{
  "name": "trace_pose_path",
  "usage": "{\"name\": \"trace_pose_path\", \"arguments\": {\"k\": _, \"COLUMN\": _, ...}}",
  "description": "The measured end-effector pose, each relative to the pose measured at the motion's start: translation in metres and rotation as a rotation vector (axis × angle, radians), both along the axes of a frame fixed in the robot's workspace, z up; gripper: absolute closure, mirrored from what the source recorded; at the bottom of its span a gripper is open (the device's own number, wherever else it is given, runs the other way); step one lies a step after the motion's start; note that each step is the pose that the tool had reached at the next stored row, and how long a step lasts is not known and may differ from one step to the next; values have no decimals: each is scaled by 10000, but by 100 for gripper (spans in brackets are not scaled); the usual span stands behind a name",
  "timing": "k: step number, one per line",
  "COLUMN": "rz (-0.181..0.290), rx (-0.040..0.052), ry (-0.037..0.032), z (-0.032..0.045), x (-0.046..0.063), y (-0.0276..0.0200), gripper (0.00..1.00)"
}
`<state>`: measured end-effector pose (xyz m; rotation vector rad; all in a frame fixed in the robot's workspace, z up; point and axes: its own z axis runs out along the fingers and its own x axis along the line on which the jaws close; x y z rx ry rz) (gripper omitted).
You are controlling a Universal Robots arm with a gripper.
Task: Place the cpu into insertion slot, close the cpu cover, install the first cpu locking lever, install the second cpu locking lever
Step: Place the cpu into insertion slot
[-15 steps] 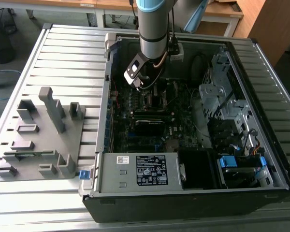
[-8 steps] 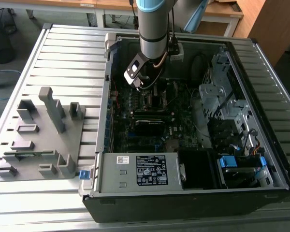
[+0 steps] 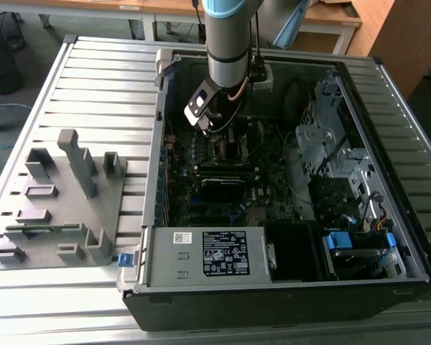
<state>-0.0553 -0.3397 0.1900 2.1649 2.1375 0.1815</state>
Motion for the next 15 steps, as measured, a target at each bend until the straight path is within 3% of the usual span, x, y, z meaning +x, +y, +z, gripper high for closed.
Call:
{"name": "trace_pose_path", "arguments": {"k": 4, "rz": 0, "rx": 9, "ry": -6, "z": -4, "x": 1, "y": 2, "gripper": 45}}
{"name": "trace_pose_path", "arguments": {"k": 5, "rz": 0, "rx": 7, "ry": -5, "z": -3, "x": 1, "y": 1, "gripper": 39}}
{"name": "trace_pose_path", "arguments": {"k": 15, "rz": 0, "rx": 1, "ry": -1, "z": 13, "x": 0, "y": 0, "gripper": 39}}
